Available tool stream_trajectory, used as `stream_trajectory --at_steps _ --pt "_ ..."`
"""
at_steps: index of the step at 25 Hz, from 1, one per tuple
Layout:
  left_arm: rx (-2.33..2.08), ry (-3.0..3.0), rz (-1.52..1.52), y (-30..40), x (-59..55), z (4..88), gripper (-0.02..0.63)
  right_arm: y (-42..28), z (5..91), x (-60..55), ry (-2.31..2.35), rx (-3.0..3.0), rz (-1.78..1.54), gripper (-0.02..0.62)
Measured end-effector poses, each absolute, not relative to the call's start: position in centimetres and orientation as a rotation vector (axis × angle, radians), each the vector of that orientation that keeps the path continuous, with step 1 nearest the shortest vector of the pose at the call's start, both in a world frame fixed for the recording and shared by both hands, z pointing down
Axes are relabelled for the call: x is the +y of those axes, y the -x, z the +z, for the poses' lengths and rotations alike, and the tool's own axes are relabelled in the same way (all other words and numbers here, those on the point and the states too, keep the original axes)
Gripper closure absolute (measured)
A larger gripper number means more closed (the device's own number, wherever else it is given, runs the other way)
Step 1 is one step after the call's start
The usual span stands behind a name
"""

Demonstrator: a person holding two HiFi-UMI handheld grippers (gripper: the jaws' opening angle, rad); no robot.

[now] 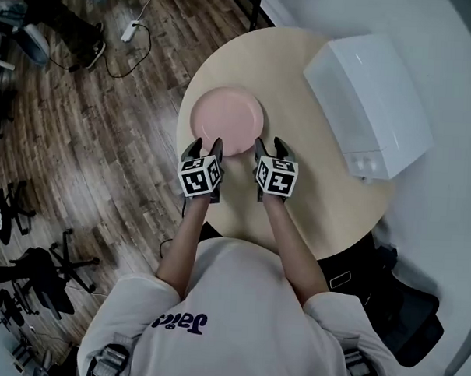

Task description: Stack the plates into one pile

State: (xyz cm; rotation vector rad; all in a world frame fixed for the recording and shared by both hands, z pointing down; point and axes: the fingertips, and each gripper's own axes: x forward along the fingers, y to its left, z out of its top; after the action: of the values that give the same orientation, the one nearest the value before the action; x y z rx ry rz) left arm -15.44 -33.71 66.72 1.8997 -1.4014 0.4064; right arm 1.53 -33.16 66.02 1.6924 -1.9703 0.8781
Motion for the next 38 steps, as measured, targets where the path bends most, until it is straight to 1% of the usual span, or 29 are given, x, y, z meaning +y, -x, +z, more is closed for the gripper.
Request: stream_trajectory --at_steps 6,7,8,9,10,14,20,25,29,38 --pt "-1.303 -2.165 0.328 8.6 -31.5 59.6 0.382 -5.6 59.7 -29.6 -1.81 -2.037 0.678 0.377" --pt "-1.278 -2.21 0.32 7.1 -31.4 58.6 0.39 -6.7 58.9 -29.1 -1.848 -2.03 0.651 0.387" --pt "-1.253 -2.259 0.314 5.5 -31.3 57.6 0.409 -8.0 58.0 -28.8 -1.893 -2.019 0.627 0.422" --pt "-1.233 -2.312 0.314 4.0 -31.2 56.6 0.427 -9.3 57.2 -28.4 -1.937 -2.004 0.608 0.485" --pt "-1.224 -2.378 0.329 2.5 -30.9 55.5 0.445 -10.6 56.4 -27.9 -1.976 -1.989 0.593 0.509" --pt "-1.216 -2.654 0.404 -2.7 -29.2 51.3 0.519 -14.9 53.0 -25.5 -2.1 -1.949 0.513 0.54" --pt "-1.154 -2.745 0.251 -7.4 -27.7 46.4 0.591 -19.3 46.6 -22.3 -2.226 -1.922 0.31 0.578" --pt "-1.11 -2.821 0.154 -9.6 -26.3 42.7 0.591 -21.4 42.8 -20.5 -2.288 -1.928 0.21 0.58" --pt "-1.087 -2.852 0.124 -10.3 -25.2 41.4 0.591 -21.8 41.0 -19.4 -2.308 -1.936 0.155 0.58" --pt "-1.05 -2.85 0.125 -10.5 -23.2 41.9 0.591 -21.4 41.6 -18.8 -2.282 -1.965 0.179 0.58"
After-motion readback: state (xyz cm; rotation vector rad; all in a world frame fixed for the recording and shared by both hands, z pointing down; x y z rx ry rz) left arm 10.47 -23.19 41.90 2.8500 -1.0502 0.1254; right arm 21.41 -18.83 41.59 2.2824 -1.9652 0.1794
